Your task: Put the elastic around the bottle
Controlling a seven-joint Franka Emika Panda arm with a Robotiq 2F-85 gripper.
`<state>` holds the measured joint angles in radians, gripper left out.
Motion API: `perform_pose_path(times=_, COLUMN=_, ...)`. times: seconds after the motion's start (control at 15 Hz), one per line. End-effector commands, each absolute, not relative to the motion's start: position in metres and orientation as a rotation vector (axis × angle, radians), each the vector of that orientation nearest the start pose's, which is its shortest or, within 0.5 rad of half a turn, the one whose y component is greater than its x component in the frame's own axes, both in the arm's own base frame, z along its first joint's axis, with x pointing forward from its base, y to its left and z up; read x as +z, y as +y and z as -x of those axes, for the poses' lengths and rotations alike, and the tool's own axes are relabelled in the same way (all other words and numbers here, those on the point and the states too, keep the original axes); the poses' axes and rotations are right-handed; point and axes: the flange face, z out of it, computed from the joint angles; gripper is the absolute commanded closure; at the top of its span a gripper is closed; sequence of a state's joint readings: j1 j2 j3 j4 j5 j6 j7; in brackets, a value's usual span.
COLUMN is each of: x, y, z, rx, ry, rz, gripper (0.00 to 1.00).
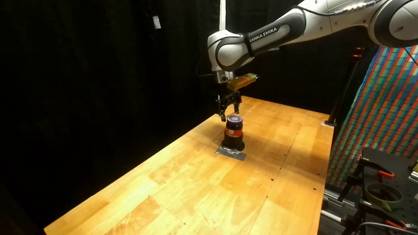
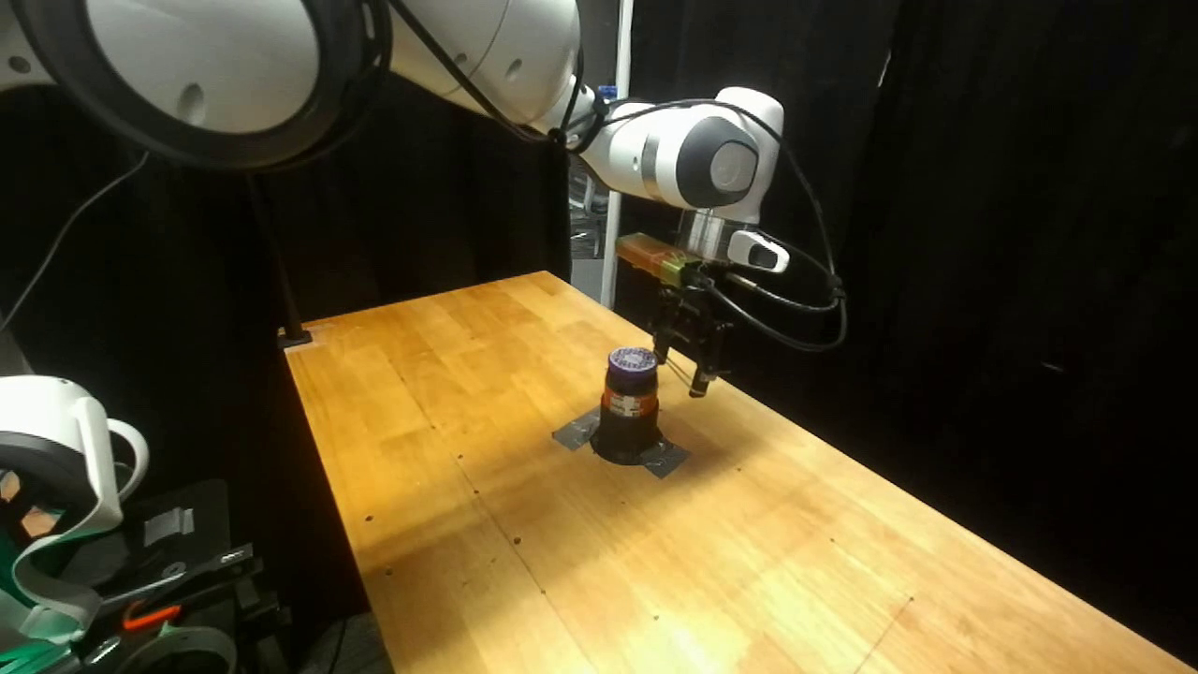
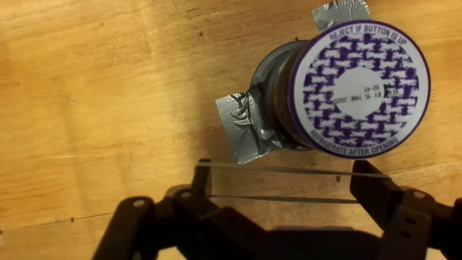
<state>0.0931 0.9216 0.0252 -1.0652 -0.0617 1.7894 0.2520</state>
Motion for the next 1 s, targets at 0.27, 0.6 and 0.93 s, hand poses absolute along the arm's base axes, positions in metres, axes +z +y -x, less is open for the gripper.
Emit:
perform_pose_path(times=0.27, x=0.267, y=0.089, z=-0.741, rx=0.340, ry=0.140, rz=3.113, gripper=0.00)
perform_pose_path(times=0.6, x=0.273, y=0.091, z=-0.743, rx=0.278, ry=0.128, rz=3.125, gripper=0.00)
perform_pose_path(times=0.93, x=0.276, y=0.096, z=-0.734, rx=0.352, ry=0.074, rz=3.108, gripper=0.00)
